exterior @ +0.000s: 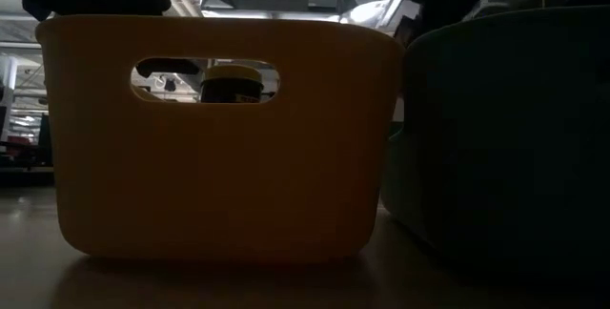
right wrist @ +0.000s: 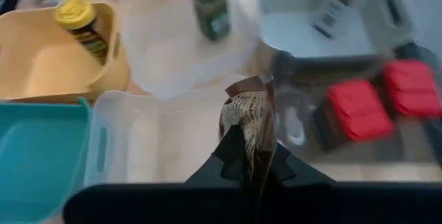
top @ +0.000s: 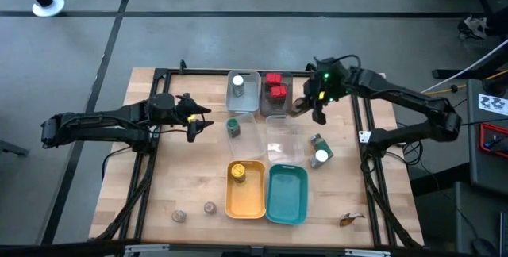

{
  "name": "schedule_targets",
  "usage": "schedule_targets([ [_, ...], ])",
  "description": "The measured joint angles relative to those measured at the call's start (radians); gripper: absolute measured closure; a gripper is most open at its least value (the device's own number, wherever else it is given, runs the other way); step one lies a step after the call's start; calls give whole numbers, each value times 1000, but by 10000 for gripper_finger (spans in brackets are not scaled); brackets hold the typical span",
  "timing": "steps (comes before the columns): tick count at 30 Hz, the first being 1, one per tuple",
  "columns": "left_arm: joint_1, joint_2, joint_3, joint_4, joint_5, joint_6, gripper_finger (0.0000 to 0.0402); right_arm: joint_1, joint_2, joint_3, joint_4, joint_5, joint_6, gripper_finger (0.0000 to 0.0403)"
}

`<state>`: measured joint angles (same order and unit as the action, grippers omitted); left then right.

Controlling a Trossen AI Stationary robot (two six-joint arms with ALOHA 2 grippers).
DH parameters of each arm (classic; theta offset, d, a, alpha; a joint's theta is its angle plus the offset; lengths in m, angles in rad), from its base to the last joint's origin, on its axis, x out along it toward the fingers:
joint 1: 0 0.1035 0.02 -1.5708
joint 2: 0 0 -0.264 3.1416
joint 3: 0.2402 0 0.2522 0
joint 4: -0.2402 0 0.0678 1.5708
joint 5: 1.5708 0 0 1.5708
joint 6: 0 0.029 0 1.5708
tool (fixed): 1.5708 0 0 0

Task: Sort spices by type
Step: Put the top orange seasoning pack into the right transparent bin

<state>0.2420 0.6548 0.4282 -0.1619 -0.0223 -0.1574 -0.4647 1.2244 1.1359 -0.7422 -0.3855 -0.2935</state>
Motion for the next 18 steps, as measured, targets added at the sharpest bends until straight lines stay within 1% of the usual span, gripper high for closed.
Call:
schedule_targets([
  [5,0,0,0,0,0,0,169,91,59,-1,52,25,-1,393],
  [9,0,0,0,0,0,0,169,151,127,-1,61,98,-1,398],
  [13,0,0,0,0,0,0,169,186,199,-1,62,158,-1,395],
  [18,1,0,0,0,0,6,169,199,281,-2,64,167,-1,394],
])
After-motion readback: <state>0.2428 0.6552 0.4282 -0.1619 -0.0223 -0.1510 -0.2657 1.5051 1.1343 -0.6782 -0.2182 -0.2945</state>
